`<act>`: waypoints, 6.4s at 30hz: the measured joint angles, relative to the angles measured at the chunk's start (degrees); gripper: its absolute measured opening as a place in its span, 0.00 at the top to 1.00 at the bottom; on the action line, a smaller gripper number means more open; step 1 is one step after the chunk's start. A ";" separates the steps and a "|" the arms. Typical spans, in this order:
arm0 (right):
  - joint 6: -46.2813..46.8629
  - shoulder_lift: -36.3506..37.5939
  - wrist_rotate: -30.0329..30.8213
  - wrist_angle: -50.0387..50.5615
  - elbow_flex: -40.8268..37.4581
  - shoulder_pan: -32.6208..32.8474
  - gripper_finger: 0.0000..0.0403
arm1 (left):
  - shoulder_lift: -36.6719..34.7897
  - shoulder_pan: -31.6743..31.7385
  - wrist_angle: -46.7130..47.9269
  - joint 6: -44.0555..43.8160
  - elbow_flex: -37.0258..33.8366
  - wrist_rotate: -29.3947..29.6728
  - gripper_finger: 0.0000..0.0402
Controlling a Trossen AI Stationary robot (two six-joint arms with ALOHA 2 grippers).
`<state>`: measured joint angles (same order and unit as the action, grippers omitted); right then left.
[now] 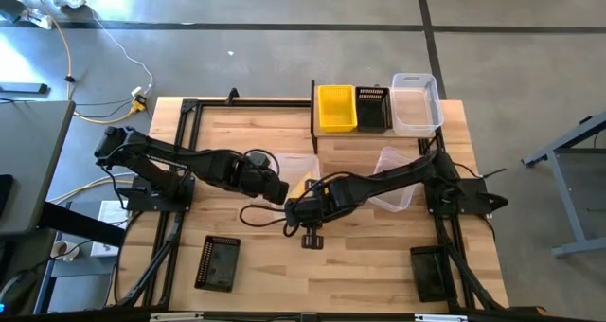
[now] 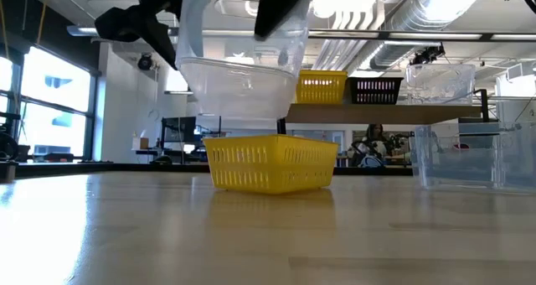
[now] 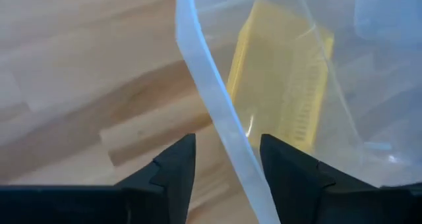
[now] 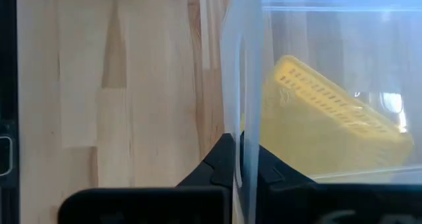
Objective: Stack baskets on shelf by color
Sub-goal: Stack the top transparent bin on top of the other transparent bin on the shelf
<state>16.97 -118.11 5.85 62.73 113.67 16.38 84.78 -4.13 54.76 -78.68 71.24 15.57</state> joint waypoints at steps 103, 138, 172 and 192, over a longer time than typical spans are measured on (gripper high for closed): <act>-71.47 54.45 -2.88 27.29 -27.96 -68.75 1.00 | -4.05 14.30 -12.90 33.95 -0.11 -5.58 0.61; -62.96 65.33 -2.83 26.59 -37.70 -65.35 1.00 | -4.05 17.69 -12.98 35.44 -0.11 -7.76 0.61; -67.65 53.16 -2.93 27.27 -32.00 -67.41 1.00 | -4.05 17.67 -13.03 37.06 -0.13 -7.45 0.61; -63.28 53.19 -0.19 26.81 -32.00 -67.34 0.80 | -4.05 17.67 -13.05 36.91 -0.13 -7.49 0.61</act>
<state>-46.30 -64.93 5.65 89.54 81.67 -50.96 80.73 13.54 41.71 -41.77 71.11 8.08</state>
